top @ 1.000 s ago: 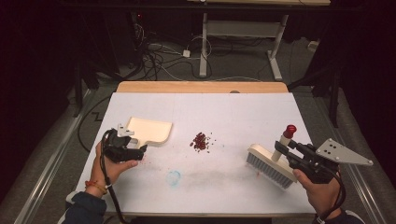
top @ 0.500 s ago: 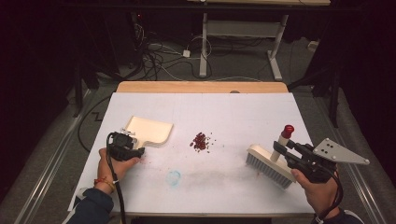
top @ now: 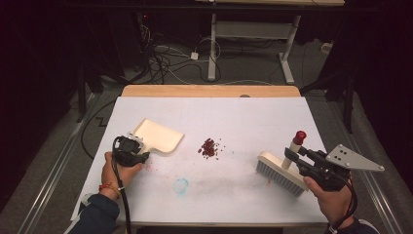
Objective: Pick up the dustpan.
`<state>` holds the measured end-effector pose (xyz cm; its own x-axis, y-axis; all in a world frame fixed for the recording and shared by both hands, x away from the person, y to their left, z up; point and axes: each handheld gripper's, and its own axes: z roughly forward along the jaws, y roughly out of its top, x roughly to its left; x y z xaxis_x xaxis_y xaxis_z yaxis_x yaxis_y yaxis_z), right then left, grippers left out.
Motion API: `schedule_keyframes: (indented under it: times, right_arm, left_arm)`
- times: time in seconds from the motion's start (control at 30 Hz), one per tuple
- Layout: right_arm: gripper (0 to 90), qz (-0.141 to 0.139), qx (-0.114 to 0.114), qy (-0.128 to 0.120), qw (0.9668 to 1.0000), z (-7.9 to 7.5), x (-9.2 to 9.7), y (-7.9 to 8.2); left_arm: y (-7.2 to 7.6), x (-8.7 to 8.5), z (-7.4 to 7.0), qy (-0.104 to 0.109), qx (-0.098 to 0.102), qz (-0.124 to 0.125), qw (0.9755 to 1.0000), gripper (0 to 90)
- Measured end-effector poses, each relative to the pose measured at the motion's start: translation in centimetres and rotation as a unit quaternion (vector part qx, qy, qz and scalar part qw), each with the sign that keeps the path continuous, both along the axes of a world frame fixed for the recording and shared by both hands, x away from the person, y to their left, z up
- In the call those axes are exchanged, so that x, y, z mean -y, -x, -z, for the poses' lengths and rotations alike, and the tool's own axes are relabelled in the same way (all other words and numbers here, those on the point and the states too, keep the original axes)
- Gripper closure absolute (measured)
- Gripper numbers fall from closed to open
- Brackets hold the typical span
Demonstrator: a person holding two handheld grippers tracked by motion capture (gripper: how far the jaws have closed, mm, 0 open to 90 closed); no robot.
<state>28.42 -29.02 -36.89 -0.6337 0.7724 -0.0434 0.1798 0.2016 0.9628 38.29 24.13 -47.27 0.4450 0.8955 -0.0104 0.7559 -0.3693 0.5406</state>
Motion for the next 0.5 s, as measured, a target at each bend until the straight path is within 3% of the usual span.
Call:
schedule_keyframes:
  times: [0.33, 0.5]
  right_arm:
    - [69.6, 0.006, 0.003, 0.000, 1.0000, 0.0, 0.5, -0.2]
    - [69.6, 0.010, 0.002, -0.003, 0.9999, -0.1, 0.9, -0.3]
  left_arm:
    - [1.9, -0.5, -2.8, -0.019, 0.037, 0.023, 0.9988, 63.9]
    - [3.2, -0.5, -3.5, -0.017, 0.040, 0.043, 0.9981, 63.9]
